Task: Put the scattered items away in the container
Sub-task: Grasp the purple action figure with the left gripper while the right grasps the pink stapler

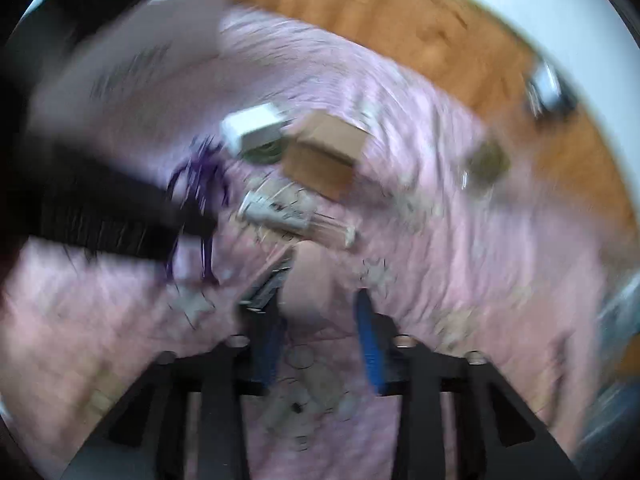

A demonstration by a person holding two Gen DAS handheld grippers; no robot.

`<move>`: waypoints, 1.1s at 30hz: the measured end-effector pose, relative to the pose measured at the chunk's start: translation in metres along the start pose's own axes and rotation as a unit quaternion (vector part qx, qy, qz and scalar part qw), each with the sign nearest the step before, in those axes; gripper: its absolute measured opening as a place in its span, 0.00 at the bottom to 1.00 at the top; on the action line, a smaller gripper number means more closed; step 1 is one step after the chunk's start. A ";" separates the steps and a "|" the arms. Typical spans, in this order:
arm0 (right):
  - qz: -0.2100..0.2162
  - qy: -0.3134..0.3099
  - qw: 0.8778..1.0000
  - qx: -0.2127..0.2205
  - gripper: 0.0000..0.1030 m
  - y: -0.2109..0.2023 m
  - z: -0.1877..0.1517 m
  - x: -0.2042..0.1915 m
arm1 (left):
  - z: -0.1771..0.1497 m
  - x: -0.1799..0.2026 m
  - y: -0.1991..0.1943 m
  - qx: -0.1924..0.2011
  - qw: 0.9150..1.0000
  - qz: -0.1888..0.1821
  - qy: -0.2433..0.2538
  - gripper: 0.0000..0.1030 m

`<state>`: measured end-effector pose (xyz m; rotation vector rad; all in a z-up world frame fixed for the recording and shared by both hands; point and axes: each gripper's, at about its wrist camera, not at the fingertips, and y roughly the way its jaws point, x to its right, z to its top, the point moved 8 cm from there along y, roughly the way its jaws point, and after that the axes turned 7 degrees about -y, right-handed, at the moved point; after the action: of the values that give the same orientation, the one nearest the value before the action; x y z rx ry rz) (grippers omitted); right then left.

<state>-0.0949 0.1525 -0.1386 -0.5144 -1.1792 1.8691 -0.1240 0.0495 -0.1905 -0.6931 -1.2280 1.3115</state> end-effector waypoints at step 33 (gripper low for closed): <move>-0.054 -0.086 0.995 0.017 0.42 -0.001 0.009 -0.045 | 0.019 -0.022 -0.027 0.076 0.991 0.077 0.080 0.17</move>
<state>-0.0759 0.1112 -0.1376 -0.2693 -1.2580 1.8650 -0.1290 0.0185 -0.1660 -0.7791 -0.9492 1.4319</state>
